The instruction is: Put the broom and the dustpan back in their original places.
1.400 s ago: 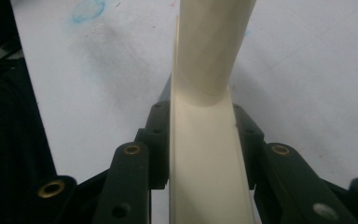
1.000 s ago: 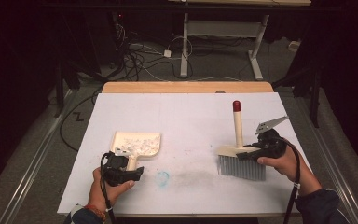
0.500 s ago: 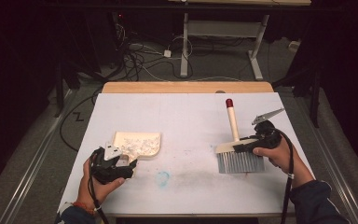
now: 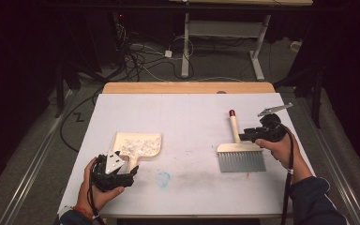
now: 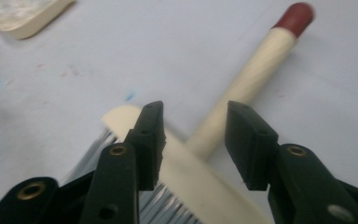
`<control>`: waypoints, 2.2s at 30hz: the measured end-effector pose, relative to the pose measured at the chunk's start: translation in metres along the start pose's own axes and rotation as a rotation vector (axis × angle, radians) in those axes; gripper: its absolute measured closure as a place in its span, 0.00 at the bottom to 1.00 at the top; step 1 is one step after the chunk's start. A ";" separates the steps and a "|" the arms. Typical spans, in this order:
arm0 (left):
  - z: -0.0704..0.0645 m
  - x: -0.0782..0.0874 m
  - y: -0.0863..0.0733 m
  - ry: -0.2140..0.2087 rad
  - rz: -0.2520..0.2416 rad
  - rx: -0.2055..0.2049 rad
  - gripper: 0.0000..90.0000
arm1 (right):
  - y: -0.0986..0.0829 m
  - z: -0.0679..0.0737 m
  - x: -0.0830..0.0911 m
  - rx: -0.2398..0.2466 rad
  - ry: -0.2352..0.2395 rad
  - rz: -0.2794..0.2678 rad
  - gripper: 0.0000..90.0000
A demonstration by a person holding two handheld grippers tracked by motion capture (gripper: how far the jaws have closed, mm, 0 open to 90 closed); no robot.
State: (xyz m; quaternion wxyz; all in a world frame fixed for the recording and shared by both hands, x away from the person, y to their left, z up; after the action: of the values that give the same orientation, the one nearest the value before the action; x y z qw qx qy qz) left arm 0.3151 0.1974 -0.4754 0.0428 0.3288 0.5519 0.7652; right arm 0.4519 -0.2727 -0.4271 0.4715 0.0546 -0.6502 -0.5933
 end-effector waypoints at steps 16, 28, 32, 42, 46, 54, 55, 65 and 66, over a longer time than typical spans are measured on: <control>-0.002 0.003 0.001 -0.018 -0.037 -0.026 0.22 | 0.022 0.028 0.012 0.186 -0.142 -0.227 0.44; -0.004 0.002 0.000 -0.018 -0.040 -0.027 0.21 | 0.021 0.041 0.018 0.207 -0.193 -0.308 0.32; -0.006 0.001 -0.001 -0.020 -0.039 -0.028 0.21 | 0.018 0.045 0.019 0.227 -0.221 -0.337 0.29; -0.008 0.000 -0.002 -0.021 -0.033 -0.038 0.20 | 0.018 0.056 0.022 0.250 -0.254 -0.400 0.23; -0.009 0.001 -0.001 -0.030 -0.041 -0.059 0.19 | 0.017 0.061 0.025 0.275 -0.261 -0.410 0.20; -0.010 0.004 0.000 -0.024 -0.060 -0.081 0.19 | 0.012 0.074 0.031 0.302 -0.260 -0.428 0.19; -0.011 0.007 0.002 -0.015 -0.072 -0.106 0.19 | 0.011 0.075 0.031 0.306 -0.264 -0.428 0.19; -0.015 0.010 0.007 -0.020 -0.111 -0.150 0.19 | -0.002 0.087 0.039 0.329 -0.246 -0.420 0.20; -0.016 0.010 0.007 -0.025 -0.114 -0.151 0.19 | -0.003 0.088 0.039 0.335 -0.246 -0.418 0.20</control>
State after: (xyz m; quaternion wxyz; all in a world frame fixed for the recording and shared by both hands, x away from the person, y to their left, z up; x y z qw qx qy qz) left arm 0.3006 0.1858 -0.4677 0.1179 0.3023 0.5096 0.7969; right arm 0.3691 -0.2351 -0.3952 0.2410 0.1920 -0.7661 -0.5641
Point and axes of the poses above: each handheld gripper's, and its own axes: x roughly backward along the jaws, y roughly out of its top, z roughly to its left, the point moved 3 cm from there along -x, roughly forward along the jaws, and after that the axes turned 14 degrees about -z, right-handed, at the moved point
